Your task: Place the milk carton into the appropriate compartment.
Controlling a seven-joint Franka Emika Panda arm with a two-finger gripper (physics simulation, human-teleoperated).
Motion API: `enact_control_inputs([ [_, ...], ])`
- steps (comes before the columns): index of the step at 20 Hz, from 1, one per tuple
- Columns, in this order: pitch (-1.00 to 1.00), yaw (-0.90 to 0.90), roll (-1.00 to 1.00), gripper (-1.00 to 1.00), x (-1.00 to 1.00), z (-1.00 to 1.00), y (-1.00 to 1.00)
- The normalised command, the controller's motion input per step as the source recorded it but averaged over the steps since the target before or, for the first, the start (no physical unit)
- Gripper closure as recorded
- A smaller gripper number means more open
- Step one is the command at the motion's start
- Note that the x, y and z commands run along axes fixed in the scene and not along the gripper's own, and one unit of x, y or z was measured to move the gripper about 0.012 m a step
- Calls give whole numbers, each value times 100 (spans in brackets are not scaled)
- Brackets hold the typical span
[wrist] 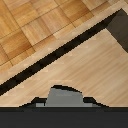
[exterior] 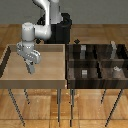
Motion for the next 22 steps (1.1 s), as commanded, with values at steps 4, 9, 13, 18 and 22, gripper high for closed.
enact_control_inputs([
  [4, 0, 0, 0, 100, 0, 100, 0],
  [9, 0, 0, 0, 100, 0, 100, 0],
  [13, 0, 0, 0, 100, 0, 100, 0],
  [18, 0, 0, 0, 100, 0, 40, 40],
  [22, 0, 0, 0, 100, 0, 0, 100],
])
